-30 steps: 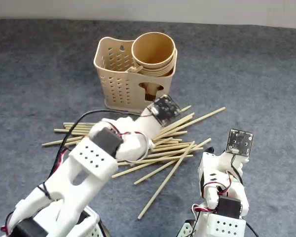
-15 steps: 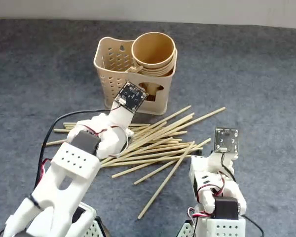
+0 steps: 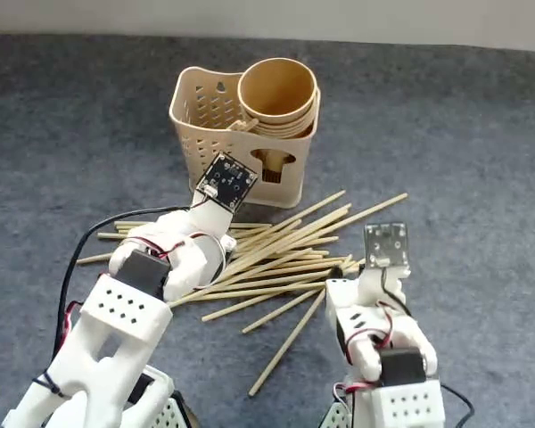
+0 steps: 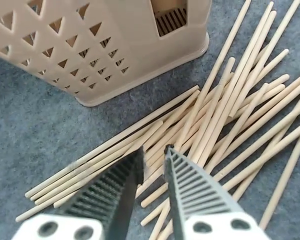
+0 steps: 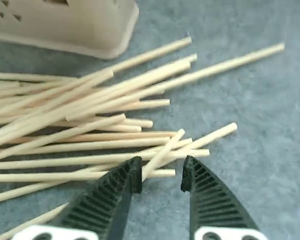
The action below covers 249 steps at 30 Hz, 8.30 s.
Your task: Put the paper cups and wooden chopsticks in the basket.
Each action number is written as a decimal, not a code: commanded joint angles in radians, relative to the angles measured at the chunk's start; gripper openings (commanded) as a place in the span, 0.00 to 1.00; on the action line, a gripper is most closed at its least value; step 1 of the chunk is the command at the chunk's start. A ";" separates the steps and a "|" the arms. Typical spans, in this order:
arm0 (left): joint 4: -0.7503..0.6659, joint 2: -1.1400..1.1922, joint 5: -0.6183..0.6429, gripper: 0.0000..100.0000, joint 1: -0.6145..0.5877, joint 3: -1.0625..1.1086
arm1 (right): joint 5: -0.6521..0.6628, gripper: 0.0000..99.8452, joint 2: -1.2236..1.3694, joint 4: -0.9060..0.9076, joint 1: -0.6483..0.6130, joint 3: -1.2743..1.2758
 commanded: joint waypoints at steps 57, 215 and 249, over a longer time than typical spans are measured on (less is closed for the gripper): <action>-0.032 -0.027 0.104 0.08 -0.162 -0.010 | -0.176 0.01 0.636 0.142 -0.008 -0.677; -0.081 -0.025 0.265 0.08 -0.351 -0.013 | -0.322 0.12 2.100 0.220 0.229 -1.778; -0.081 -0.025 0.265 0.08 -0.351 -0.013 | -0.315 0.01 2.023 0.750 0.209 -2.118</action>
